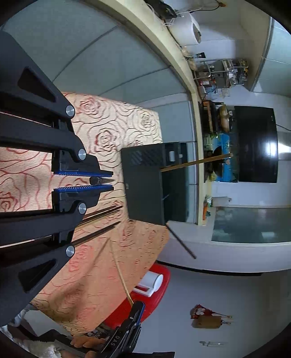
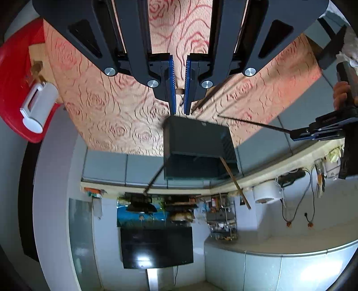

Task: Organize utensils
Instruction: 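Lift both chopsticks and carry them over the utensil holder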

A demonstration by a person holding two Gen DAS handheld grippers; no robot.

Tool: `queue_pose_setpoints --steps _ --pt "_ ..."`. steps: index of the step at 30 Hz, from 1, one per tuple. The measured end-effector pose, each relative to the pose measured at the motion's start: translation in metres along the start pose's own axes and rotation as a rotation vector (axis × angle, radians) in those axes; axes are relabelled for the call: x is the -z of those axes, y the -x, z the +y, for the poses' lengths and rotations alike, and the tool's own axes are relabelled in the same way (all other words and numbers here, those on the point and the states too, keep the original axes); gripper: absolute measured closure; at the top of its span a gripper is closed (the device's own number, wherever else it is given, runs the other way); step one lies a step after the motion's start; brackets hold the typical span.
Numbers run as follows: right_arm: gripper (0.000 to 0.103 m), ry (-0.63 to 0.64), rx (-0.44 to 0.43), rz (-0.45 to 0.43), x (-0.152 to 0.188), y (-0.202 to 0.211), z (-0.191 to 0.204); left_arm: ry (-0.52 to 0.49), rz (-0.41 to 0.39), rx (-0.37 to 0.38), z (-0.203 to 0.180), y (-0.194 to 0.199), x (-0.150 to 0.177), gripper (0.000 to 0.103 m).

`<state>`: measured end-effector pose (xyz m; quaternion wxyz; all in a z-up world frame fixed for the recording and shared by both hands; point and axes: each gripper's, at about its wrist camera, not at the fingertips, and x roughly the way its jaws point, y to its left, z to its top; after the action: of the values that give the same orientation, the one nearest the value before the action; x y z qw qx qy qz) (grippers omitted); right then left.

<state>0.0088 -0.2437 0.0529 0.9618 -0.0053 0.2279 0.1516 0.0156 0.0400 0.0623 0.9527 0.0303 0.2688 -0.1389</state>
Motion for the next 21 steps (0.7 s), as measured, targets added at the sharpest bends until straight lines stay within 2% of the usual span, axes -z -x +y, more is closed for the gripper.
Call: queue_pose_setpoints --steps 5,11,21 --pt "0.095 -0.023 -0.041 0.006 -0.023 -0.01 -0.007 -0.007 -0.028 0.003 0.003 0.001 -0.023 0.096" --pt "0.095 -0.069 -0.104 0.044 -0.051 -0.025 -0.017 -0.008 -0.01 0.005 0.008 -0.008 -0.045 0.096" --pt "0.095 -0.044 -0.1 0.067 -0.082 -0.032 -0.013 -0.024 0.02 0.034 0.009 -0.012 -0.071 0.096"
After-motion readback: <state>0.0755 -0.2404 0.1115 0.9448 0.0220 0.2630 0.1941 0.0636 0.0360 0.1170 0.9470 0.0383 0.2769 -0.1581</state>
